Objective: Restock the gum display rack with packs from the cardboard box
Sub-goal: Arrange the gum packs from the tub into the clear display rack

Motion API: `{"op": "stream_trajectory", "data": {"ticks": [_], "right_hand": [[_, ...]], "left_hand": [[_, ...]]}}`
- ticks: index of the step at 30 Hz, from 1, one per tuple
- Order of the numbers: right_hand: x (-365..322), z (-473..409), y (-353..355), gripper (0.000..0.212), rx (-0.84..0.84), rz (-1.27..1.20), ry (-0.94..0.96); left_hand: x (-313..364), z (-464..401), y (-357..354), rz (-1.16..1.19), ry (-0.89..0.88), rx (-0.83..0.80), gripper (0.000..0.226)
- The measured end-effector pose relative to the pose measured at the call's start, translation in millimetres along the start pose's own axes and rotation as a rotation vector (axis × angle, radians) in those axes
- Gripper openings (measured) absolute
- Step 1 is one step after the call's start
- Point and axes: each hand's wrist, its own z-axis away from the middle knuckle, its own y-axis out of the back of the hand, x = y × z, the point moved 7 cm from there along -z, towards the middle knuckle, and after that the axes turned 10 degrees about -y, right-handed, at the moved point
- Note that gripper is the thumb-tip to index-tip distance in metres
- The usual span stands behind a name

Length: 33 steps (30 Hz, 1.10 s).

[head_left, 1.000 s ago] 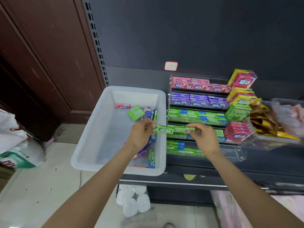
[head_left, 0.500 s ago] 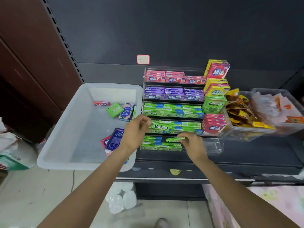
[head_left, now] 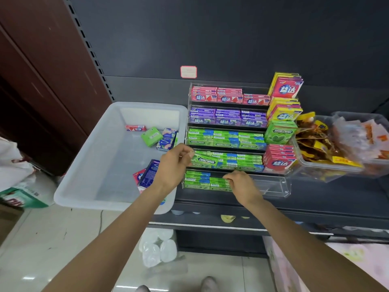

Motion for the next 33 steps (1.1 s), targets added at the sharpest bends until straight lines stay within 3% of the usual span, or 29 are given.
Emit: {"op": "stream_trajectory", "data": {"ticks": [13, 16, 20, 22, 23, 25, 30, 32, 33], "right_hand": [[4.9, 9.8, 18.0, 0.031, 0.080, 0.010, -0.048], [5.3, 11.0, 28.8, 0.028, 0.087, -0.266, -0.048], [5.6, 22.6, 38.6, 0.025, -0.123, -0.999, -0.168], [10.6, 27.5, 41.6, 0.002, -0.165, -1.138, -0.223], [15.7, 27.3, 42.5, 0.011, -0.157, -1.157, -0.248], [25.9, 27.1, 41.9, 0.008, -0.146, -1.199, -0.275], [36.5, 27.0, 36.7, 0.003, -0.146, -1.257, -0.261], [43.0, 25.1, 39.6, 0.006, -0.089, -1.181, -0.274], [47.5, 23.2, 44.4, 0.011, -0.024, -1.031, -0.258]], "left_hand": [[4.6, -3.4, -21.2, 0.029, 0.028, -0.019, 0.006], [3.1, -2.1, -32.9, 0.080, 0.073, 0.007, 0.007], [2.3, 1.1, -59.3, 0.126, 0.125, -0.010, 0.009], [1.9, 2.3, -70.5, 0.153, 0.153, -0.012, 0.008], [1.9, 3.0, -75.8, 0.164, 0.160, -0.022, 0.008], [2.9, 5.2, -88.2, 0.172, 0.147, -0.075, 0.008], [2.3, 15.2, -109.4, 0.062, 0.090, -0.214, 0.012], [-2.5, 17.0, -109.4, -0.194, 0.016, -0.268, 0.022], [-4.3, 18.3, -109.0, -0.391, -0.045, -0.312, 0.029]]}}
